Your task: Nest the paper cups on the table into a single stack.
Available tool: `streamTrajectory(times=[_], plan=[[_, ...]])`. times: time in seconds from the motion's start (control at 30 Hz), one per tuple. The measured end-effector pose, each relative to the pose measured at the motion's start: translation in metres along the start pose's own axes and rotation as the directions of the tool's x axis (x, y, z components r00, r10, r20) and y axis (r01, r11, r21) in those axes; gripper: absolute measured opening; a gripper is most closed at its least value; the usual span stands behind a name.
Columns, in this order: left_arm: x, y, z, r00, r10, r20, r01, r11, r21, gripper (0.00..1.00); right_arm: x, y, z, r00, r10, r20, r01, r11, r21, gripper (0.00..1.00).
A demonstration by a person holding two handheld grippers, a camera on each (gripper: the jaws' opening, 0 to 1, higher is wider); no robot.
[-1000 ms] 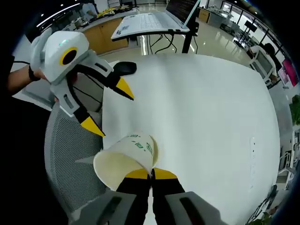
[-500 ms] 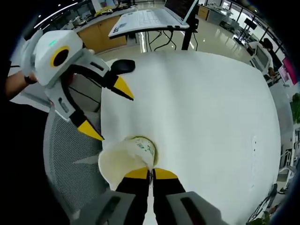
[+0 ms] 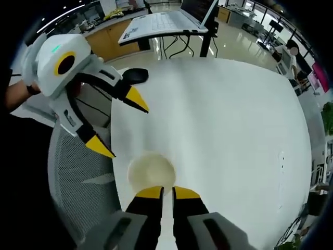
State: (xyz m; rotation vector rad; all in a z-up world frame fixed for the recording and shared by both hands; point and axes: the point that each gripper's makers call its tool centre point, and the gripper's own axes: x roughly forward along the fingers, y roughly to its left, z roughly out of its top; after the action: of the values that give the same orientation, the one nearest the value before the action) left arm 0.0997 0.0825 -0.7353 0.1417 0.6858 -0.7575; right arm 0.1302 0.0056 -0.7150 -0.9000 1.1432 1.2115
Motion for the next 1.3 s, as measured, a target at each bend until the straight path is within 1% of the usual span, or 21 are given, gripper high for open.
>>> streamTrajectory(times=[0.07, 0.13, 0.27, 0.3, 0.33, 0.37, 0.4, 0.43, 0.47, 0.53, 0.57, 0.6, 0.63, 0.73, 0.83, 0.87, 0.9, 0.93, 1.13, 1.27, 1.3], plan=[[0.003, 0.001, -0.003, 1.0, -0.003, -0.004, 0.003, 1.0, 0.004, 0.52, 0.0, -0.003, 0.001, 1.0, -0.002, 0.015, 0.002, 1.0, 0.005, 0.07], [0.004, 0.0, -0.003, 1.0, -0.008, -0.007, 0.008, 1.0, 0.009, 0.52, 0.0, -0.002, 0.003, 0.999, -0.004, 0.035, 0.004, 1.0, 0.005, 0.13], [0.005, -0.004, -0.001, 1.0, -0.015, -0.016, 0.015, 0.999, 0.029, 0.53, 0.0, -0.011, 0.004, 0.992, -0.024, 0.124, 0.029, 0.999, -0.037, 0.33], [0.007, -0.001, -0.004, 1.0, -0.015, -0.022, 0.016, 0.999, 0.039, 0.53, 0.0, -0.012, 0.001, 0.991, -0.03, 0.133, 0.035, 0.999, -0.04, 0.38], [0.008, -0.001, -0.004, 1.0, -0.014, -0.027, 0.015, 0.999, 0.048, 0.53, 0.001, -0.007, -0.007, 0.99, -0.033, 0.136, 0.039, 0.998, -0.041, 0.41], [0.008, -0.001, -0.004, 0.999, -0.013, -0.032, 0.015, 0.998, 0.058, 0.53, 0.002, -0.006, -0.012, 0.99, -0.033, 0.139, 0.04, 0.998, -0.048, 0.45], [0.009, -0.001, -0.004, 0.999, -0.011, -0.04, 0.014, 0.997, 0.07, 0.53, 0.006, -0.014, -0.011, 0.989, -0.033, 0.143, 0.042, 0.997, -0.058, 0.46], [0.01, -0.001, -0.004, 0.999, -0.009, -0.045, 0.013, 0.997, 0.081, 0.53, 0.008, -0.013, -0.016, 0.989, -0.035, 0.145, 0.044, 0.997, -0.058, 0.48], [0.012, 0.0, -0.007, 0.998, -0.003, -0.057, 0.009, 0.994, 0.105, 0.53, 0.013, -0.01, -0.025, 0.989, -0.036, 0.145, 0.045, 0.997, -0.058, 0.5], [0.014, 0.002, -0.01, 0.997, 0.008, -0.077, 0.004, 0.989, 0.149, 0.54, 0.016, -0.009, -0.03, 0.988, -0.035, 0.15, 0.046, 0.997, -0.067, 0.52], [0.014, 0.001, -0.011, 0.995, 0.017, -0.094, 0.001, 0.982, 0.19, 0.54, 0.021, -0.007, -0.036, 0.988, -0.037, 0.152, 0.049, 0.996, -0.073, 0.54], [0.019, 0.004, -0.017, 0.993, 0.027, -0.114, 0.0, 0.973, 0.23, 0.54, 0.028, -0.006, -0.042, 0.987, -0.04, 0.154, 0.052, 0.996, -0.079, 0.55], [0.021, 0.005, -0.021, 0.992, 0.028, -0.126, 0.004, 0.968, 0.249, 0.54, 0.029, -0.004, -0.043, 0.987, -0.038, 0.158, 0.053, 0.995, -0.087, 0.56], [0.022, -0.002, -0.023, 0.989, 0.03, -0.147, 0.014, 0.957, 0.29, 0.54, 0.034, 0.0, -0.046, 0.983, -0.041, 0.181, 0.059, 0.994, -0.095, 0.58], [0.026, -0.005, -0.025, 0.987, 0.03, -0.155, 0.02, 0.949, 0.314, 0.54, 0.036, 0.003, -0.04, 0.969, -0.059, 0.239, 0.084, 0.992, -0.096, 0.58], [0.027, -0.005, -0.025, 0.987, 0.029, -0.156, 0.022, 0.948, 0.316, 0.54, 0.036, 0.004, -0.039, 0.968, -0.06, 0.244, 0.085, 0.992, -0.093, 0.59], [0.028, -0.009, -0.025, 0.987, 0.025, -0.161, 0.029, 0.945, 0.327, 0.55, 0.039, 0.004, -0.039, 0.964, -0.063, 0.258, 0.087, 0.993, -0.084, 0.59], [0.031, -0.008, -0.028, 0.985, 0.026, -0.168, 0.033, 0.94, 0.34, 0.55, 0.041, 0.004, -0.038, 0.962, -0.067, 0.266, 0.092, 0.992, -0.083, 0.59], [0.038, -0.012, -0.03, 0.976, 0.041, -0.212, 0.061, 0.89, 0.453, 0.55, 0.052, 0.013, -0.037, 0.953, -0.102, 0.285, 0.139, 0.984, -0.109, 0.59], [0.046, -0.009, -0.03, 0.974, 0.045, -0.223, 0.074, 0.864, 0.498, 0.56, 0.056, 0.017, -0.031, 0.942, -0.112, 0.315, 0.154, 0.982, -0.11, 0.59], [0.048, -0.008, -0.031, 0.971, 0.049, -0.233, 0.082, 0.849, 0.523, 0.55, 0.058, 0.017, -0.03, 0.94, -0.116, 0.322, 0.158, 0.981, -0.108, 0.59]])
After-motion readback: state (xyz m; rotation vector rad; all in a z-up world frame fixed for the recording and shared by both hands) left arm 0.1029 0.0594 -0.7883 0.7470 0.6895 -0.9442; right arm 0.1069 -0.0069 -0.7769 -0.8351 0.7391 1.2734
